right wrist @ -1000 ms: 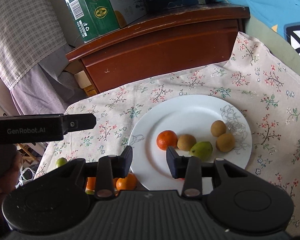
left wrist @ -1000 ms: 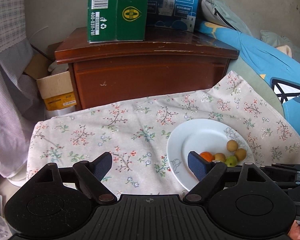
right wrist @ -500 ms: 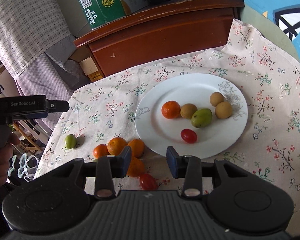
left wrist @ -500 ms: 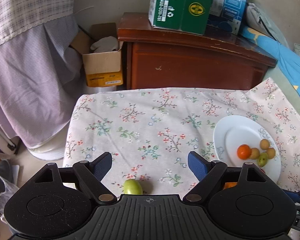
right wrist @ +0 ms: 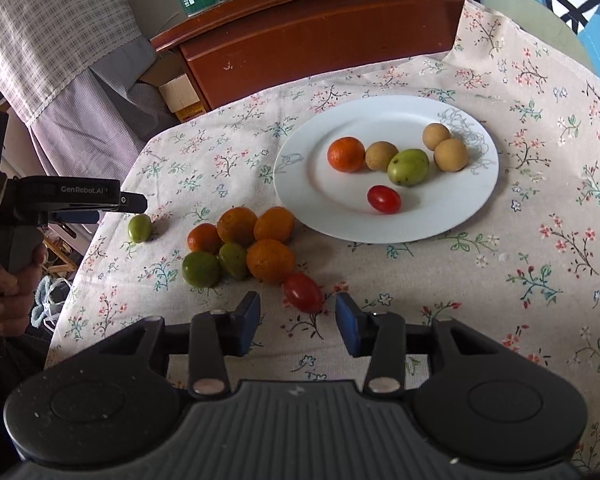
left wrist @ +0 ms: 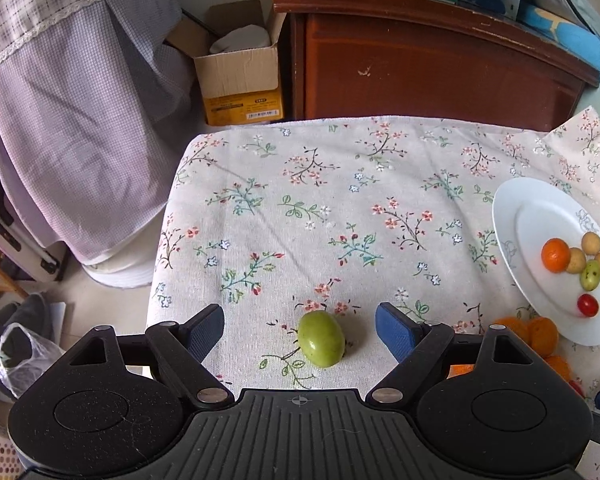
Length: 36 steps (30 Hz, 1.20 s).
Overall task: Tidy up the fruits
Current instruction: 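Move left gripper to the lone green fruit while right gripper returns to the cluster, then close left gripper on the green fruit while right gripper grasps a red cherry tomato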
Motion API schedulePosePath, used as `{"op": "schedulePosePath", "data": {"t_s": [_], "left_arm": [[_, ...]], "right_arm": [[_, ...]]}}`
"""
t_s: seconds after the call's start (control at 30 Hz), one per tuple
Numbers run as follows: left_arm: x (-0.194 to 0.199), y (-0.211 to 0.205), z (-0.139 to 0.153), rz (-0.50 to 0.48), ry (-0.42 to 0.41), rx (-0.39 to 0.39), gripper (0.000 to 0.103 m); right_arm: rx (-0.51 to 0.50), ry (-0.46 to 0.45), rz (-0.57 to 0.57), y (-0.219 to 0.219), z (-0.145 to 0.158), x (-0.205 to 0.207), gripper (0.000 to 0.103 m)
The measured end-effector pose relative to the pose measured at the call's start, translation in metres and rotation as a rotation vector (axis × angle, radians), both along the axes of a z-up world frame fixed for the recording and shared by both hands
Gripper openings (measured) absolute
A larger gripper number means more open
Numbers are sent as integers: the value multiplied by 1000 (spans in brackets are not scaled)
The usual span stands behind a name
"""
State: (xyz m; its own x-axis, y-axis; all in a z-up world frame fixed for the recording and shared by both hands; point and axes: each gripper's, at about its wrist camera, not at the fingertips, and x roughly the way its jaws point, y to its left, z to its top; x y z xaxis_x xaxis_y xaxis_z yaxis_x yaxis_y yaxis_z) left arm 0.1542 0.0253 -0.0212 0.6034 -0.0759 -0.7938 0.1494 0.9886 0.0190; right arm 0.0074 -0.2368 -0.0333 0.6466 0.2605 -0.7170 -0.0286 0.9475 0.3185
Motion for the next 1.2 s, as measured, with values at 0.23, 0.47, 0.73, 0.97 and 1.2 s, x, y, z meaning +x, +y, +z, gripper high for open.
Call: {"op": "schedulePosePath", "data": {"t_s": [0.23, 0.47, 0.73, 0.97, 1.2], "left_arm": [[5, 0, -17, 24, 45, -8, 85], [3, -4, -21, 17, 19, -6, 81], [1, -7, -28, 1, 13, 4, 59], [-4, -9, -27, -50, -9, -14, 26], [-11, -13, -25, -72, -22, -18, 25]], "right_arm": [[-12, 3, 3, 0, -8, 4, 47], [-41, -19, 16, 6, -11, 9, 47], [-91, -46, 34, 12, -12, 12, 43], [-109, -53, 60, 17, -13, 12, 23], [-100, -51, 55, 17, -13, 11, 22]]}}
